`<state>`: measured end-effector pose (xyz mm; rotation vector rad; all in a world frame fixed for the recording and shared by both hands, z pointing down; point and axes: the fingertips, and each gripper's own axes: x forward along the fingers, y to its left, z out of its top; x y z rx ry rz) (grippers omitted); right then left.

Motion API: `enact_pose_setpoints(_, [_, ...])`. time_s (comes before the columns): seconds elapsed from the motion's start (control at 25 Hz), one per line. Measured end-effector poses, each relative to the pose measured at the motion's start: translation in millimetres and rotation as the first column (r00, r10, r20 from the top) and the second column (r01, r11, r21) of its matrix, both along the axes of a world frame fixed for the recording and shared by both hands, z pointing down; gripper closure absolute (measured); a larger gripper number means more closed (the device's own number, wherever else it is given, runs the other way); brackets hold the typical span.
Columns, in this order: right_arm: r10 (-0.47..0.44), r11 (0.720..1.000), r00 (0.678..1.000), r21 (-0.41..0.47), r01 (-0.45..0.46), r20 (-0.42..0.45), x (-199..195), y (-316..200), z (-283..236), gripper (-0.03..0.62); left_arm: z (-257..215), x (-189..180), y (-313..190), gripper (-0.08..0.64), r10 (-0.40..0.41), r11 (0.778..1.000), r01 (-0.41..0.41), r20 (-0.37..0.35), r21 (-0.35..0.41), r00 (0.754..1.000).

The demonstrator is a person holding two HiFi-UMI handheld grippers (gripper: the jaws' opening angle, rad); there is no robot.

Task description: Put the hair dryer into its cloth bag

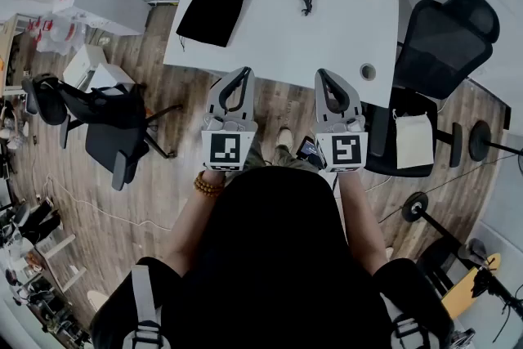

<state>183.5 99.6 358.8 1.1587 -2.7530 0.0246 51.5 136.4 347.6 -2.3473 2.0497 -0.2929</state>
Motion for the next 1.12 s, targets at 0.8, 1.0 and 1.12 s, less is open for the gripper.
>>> enact_pose_setpoints(0.8, [0.033, 0.995, 0.998, -0.092, -0.038, -0.055, -107, -101, 21, 0.563, 161, -196, -115, 0.532, 0.172, 0.934, -0.092, 0.210, -0.346, 0.962])
enact_pose_setpoints(1.0, [0.055, 0.991, 0.996, -0.118, -0.064, -0.076, -133, -126, 26, 0.563, 229, -236, -131, 0.454, 0.262, 0.856, -0.124, 0.214, -0.501, 0.941])
enact_pose_setpoints(1.12, [0.063, 0.989, 0.994, -0.130, -0.075, -0.090, -146, -134, 31, 0.562, 260, -253, -138, 0.434, 0.299, 0.809, -0.133, 0.207, -0.572, 0.932])
